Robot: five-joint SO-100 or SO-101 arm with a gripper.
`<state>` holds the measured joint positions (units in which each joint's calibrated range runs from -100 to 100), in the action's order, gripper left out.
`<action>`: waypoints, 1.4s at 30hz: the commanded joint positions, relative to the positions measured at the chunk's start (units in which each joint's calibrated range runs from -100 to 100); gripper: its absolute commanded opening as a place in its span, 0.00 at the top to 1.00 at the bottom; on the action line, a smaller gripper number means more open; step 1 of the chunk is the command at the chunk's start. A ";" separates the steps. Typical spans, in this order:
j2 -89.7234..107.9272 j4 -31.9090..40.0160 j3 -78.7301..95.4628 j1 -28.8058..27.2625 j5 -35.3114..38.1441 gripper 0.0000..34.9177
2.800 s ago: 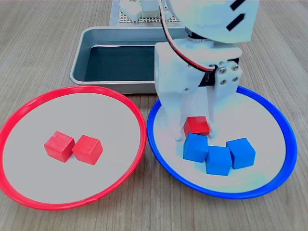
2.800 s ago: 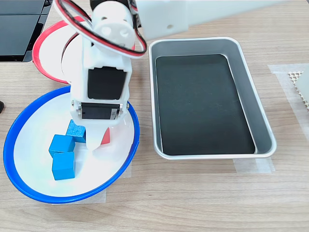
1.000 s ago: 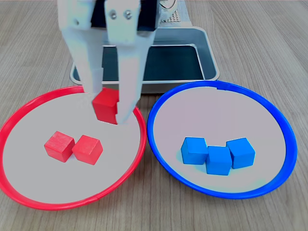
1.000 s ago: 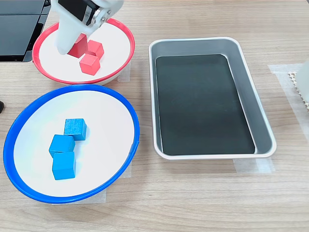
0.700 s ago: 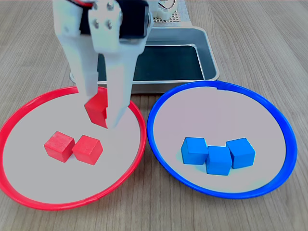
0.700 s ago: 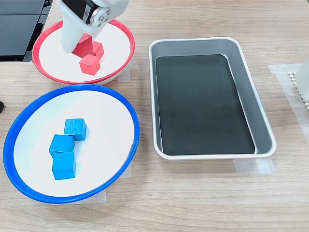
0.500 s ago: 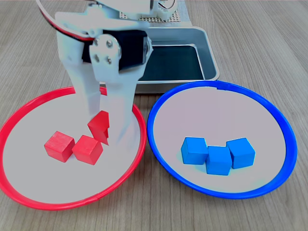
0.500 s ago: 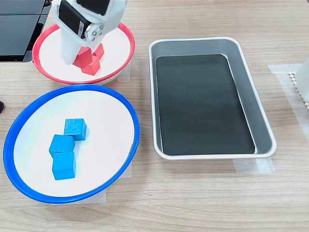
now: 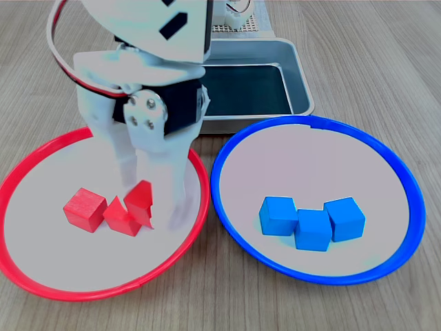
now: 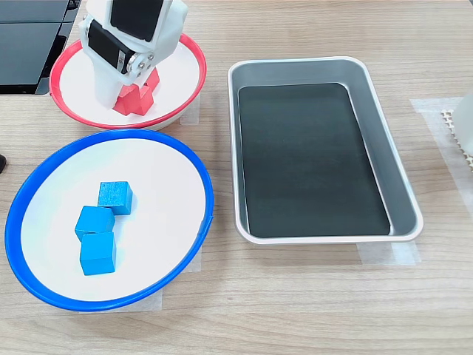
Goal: Relocate any misplaced blocks to their matching dishes.
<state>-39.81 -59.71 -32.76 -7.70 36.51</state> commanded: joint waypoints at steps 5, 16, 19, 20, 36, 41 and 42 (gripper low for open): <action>-0.23 0.48 -4.16 0.12 0.54 0.64; 7.53 -0.92 -0.61 0.97 0.54 0.68; 15.04 -0.76 7.04 1.16 0.44 0.70; 17.85 -0.59 10.41 1.16 0.44 0.73; 71.07 20.46 79.14 7.18 -16.21 0.99; 85.14 26.73 92.52 9.82 -22.42 0.99; 87.70 27.14 94.43 10.00 -23.49 0.99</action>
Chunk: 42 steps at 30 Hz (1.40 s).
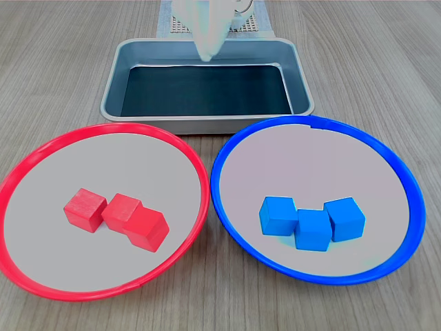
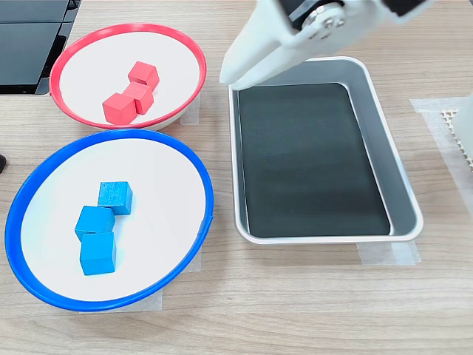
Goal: Relocate any misplaced blocks to their matching dishes.
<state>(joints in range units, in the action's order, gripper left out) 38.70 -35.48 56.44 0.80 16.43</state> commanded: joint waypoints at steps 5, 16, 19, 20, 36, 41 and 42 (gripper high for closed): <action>24.28 2.09 14.34 0.00 -11.14 0.99; 45.77 -7.48 27.90 -4.33 -16.95 0.99; 53.71 -12.35 31.81 -3.38 -16.80 0.99; 56.01 -14.09 32.63 -3.01 -16.90 0.99; 60.36 -18.30 41.65 -3.29 -17.63 0.99; 60.36 -18.30 41.65 -3.10 -17.73 0.99; 60.36 -18.30 41.65 -3.10 -17.78 0.99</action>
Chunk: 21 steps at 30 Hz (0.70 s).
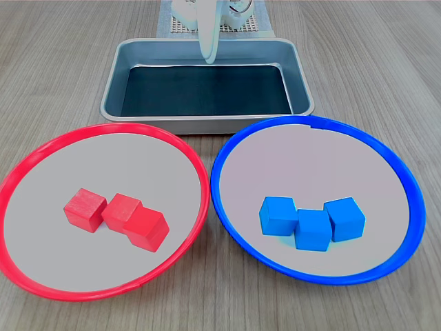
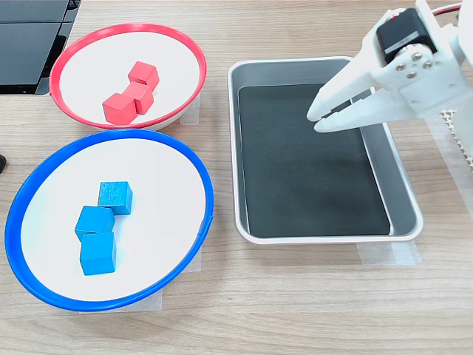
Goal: Relocate any misplaced blocks to their matching dishes.
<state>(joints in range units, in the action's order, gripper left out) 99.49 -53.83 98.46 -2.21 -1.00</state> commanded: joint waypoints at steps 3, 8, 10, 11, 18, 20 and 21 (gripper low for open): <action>-0.43 0.06 -0.37 -0.19 -0.39 0.99; -0.43 0.06 -0.37 -0.47 -0.54 0.99; -0.43 0.06 -0.37 -0.56 -0.59 0.99; -0.43 0.06 -0.37 -0.56 -0.59 0.99; -0.43 0.06 -0.37 -0.56 -0.59 0.99; -0.43 0.06 -0.37 -0.56 -0.59 0.99; -0.43 0.06 -0.37 -0.56 -0.54 0.99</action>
